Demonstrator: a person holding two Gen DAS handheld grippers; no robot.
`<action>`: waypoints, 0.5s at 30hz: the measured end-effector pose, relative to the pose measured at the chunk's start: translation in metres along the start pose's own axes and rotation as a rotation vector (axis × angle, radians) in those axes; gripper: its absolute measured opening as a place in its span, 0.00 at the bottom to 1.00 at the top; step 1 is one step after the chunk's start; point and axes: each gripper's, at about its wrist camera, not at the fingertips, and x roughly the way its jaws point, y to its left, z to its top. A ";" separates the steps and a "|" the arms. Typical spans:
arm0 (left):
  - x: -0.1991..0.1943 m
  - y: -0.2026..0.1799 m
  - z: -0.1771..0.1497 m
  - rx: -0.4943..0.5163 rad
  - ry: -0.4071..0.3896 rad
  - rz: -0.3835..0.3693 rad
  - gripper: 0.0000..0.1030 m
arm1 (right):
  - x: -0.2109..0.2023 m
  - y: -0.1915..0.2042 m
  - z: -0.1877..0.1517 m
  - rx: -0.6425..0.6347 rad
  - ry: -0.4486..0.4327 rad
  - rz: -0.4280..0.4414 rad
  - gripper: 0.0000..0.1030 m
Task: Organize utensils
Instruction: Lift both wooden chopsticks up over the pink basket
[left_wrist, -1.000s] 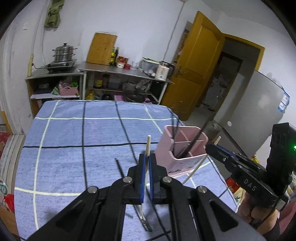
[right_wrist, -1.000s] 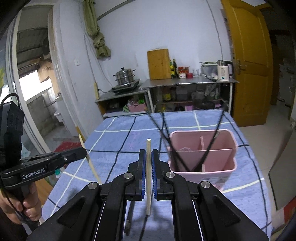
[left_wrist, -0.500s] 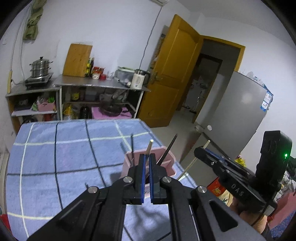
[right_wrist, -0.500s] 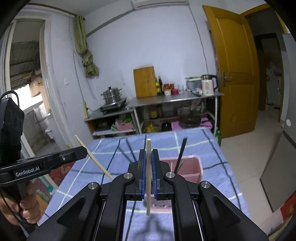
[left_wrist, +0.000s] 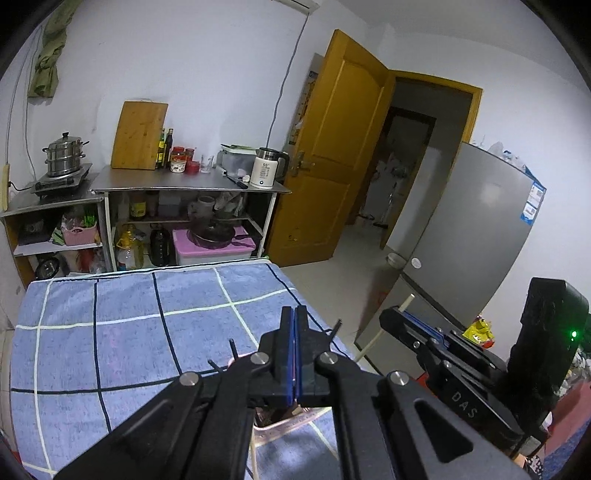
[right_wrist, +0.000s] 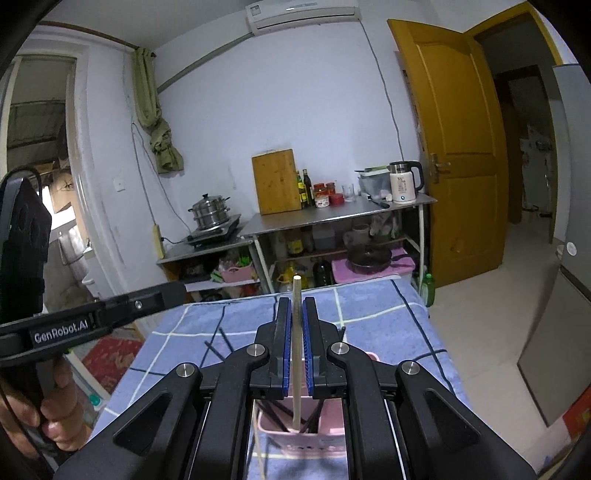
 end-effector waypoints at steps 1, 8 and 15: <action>0.000 0.000 -0.001 -0.002 -0.002 -0.003 0.00 | 0.001 -0.001 -0.001 0.005 0.001 0.002 0.06; -0.001 0.015 -0.027 -0.034 0.012 -0.012 0.00 | 0.009 -0.001 -0.008 -0.005 0.005 0.014 0.06; 0.010 0.022 -0.051 -0.036 0.062 0.005 0.01 | 0.020 -0.008 -0.016 -0.004 0.022 0.001 0.06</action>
